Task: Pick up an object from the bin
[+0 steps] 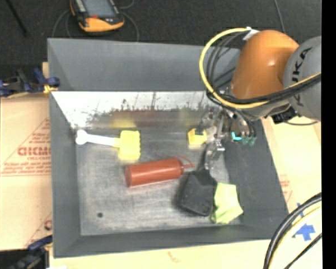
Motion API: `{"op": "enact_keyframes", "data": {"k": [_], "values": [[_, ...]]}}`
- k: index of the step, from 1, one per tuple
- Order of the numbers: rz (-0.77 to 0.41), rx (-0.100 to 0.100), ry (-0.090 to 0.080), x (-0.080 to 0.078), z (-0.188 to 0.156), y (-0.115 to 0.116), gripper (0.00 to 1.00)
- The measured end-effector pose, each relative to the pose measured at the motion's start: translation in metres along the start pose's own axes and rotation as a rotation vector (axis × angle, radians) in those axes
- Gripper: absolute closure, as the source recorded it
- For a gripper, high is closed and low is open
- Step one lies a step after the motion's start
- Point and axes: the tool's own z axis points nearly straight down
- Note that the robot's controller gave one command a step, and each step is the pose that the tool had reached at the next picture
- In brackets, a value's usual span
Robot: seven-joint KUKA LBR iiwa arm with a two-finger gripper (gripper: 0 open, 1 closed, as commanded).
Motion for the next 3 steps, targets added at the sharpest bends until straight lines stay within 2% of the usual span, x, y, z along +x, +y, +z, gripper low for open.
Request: {"op": "enact_keyframes", "data": {"k": [1,2,3], "values": [[-0.001,0.000,-0.002,-0.001,-0.001,0.000,0.00],[-0.077,0.002,-0.008,0.002,0.021,0.013,0.00],[-0.133,-0.002,0.002,0.019,0.048,0.040,0.00]]}}
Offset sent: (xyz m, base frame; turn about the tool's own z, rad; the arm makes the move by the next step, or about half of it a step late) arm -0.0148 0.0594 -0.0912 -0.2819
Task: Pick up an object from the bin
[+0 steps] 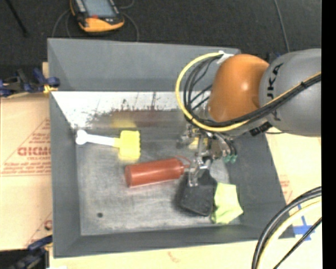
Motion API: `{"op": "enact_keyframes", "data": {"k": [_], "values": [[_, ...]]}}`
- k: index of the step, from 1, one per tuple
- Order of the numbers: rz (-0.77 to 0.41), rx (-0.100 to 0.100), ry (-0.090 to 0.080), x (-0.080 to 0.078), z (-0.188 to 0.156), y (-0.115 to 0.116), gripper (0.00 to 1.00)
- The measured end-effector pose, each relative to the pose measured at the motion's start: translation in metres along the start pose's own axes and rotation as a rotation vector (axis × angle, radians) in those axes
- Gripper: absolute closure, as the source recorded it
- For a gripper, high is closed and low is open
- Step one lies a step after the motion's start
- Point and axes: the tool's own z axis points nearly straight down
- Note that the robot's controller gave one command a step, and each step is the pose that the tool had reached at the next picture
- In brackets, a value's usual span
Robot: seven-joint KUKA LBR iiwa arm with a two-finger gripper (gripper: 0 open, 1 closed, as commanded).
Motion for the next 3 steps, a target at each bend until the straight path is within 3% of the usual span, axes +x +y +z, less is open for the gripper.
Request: {"op": "enact_keyframes", "data": {"k": [1,2,3], "values": [[-0.053,0.005,-0.009,-0.011,0.079,0.037,1.00],[-0.054,0.005,-0.009,-0.011,0.079,0.037,1.00],[-0.041,0.003,-0.010,0.004,-0.091,0.037,1.00]]}}
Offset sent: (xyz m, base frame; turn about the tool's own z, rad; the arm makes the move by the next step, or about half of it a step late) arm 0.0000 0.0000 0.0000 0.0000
